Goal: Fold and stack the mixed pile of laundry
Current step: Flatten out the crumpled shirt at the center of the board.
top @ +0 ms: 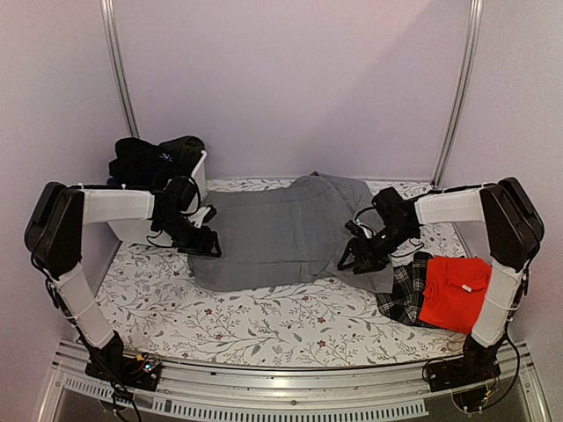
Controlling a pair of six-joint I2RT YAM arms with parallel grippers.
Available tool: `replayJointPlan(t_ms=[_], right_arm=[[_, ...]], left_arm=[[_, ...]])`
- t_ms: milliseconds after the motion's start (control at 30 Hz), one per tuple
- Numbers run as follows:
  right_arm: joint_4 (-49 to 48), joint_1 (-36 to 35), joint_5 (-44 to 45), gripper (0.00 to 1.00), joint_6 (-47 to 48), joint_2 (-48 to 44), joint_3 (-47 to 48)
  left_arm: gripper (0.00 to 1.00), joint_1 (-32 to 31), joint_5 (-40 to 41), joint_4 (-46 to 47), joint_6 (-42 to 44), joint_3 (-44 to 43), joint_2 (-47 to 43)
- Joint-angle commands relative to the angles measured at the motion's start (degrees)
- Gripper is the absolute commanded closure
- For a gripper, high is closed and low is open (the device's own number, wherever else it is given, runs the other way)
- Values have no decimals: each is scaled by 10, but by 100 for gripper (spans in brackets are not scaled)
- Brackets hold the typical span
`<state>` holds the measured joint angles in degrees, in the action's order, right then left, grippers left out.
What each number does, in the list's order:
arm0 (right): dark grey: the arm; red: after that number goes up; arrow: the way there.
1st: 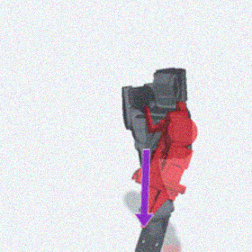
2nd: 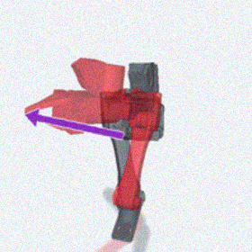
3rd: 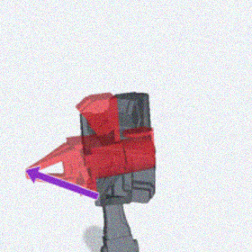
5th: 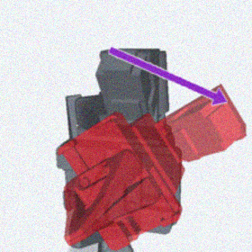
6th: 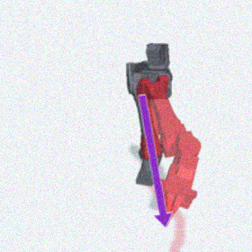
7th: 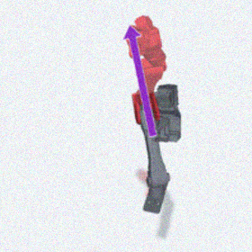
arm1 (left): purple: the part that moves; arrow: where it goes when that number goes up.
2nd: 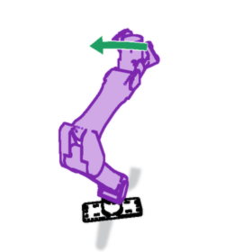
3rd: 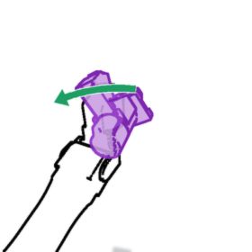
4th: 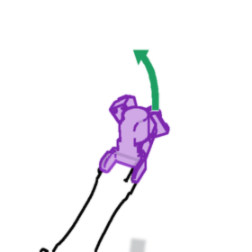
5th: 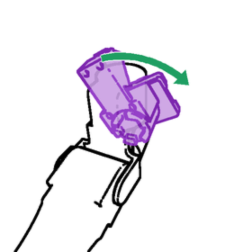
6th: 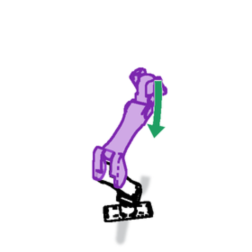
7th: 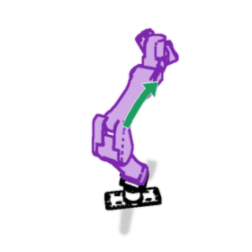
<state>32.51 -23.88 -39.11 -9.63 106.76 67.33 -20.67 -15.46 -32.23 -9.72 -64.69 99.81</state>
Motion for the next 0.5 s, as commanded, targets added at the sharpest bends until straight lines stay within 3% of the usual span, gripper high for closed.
replayJointPlan(t_ms=[0,333,467], right_arm=[[1,-32,12,31,-1,24,-39],[55,-76,-18,38,9,-43,-138],[83,-82,-68,36,38,-74,-96]], left_arm=[[37,-6,37,-34,6,15,29],[54,6,274,-117,7,14,58],[51,0,288,-109,32,13,29]])
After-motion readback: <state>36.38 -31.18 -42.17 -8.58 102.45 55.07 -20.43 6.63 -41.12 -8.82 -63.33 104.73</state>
